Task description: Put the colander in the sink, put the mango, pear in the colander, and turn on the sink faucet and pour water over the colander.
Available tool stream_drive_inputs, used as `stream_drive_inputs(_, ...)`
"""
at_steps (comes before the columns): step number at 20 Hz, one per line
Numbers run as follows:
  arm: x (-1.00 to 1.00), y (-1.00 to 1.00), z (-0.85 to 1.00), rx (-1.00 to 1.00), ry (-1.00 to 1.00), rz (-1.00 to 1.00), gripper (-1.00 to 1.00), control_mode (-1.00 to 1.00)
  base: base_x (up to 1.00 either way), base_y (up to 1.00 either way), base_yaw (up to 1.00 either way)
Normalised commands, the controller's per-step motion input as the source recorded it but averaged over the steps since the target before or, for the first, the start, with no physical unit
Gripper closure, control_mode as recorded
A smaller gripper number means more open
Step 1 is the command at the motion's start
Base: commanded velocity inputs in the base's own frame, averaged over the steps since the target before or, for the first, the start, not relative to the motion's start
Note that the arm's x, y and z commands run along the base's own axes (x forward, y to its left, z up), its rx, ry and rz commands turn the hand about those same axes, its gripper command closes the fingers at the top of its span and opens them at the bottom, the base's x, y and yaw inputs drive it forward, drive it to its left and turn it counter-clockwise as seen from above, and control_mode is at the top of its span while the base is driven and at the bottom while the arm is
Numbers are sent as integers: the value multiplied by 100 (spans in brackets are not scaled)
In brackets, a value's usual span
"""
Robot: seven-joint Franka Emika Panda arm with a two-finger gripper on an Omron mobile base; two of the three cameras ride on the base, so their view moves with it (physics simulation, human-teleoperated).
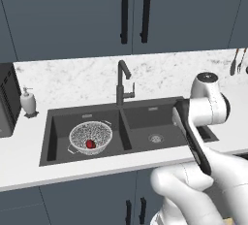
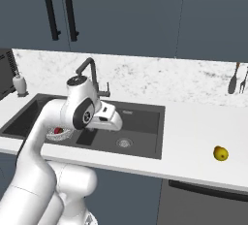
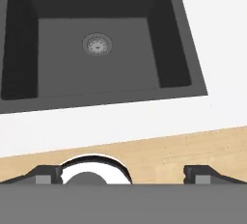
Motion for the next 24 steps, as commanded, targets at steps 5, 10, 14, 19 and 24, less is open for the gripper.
stream_drive_inputs(5,0,-100,0,1,-3,-3,-100,-100,0,0,0)
stream_drive_inputs(10,0,-100,0,0,-1,0,-100,-100,0,0,0)
stream_drive_inputs(14,-6,-100,1,1,0,11,-100,-100,0,0,0)
stream_drive_inputs(19,-2,-100,3,0,0,4,-100,-100,0,0,0)
stream_drive_inputs(24,-1,-100,5,2,-1,5,-100,-100,0,0,0)
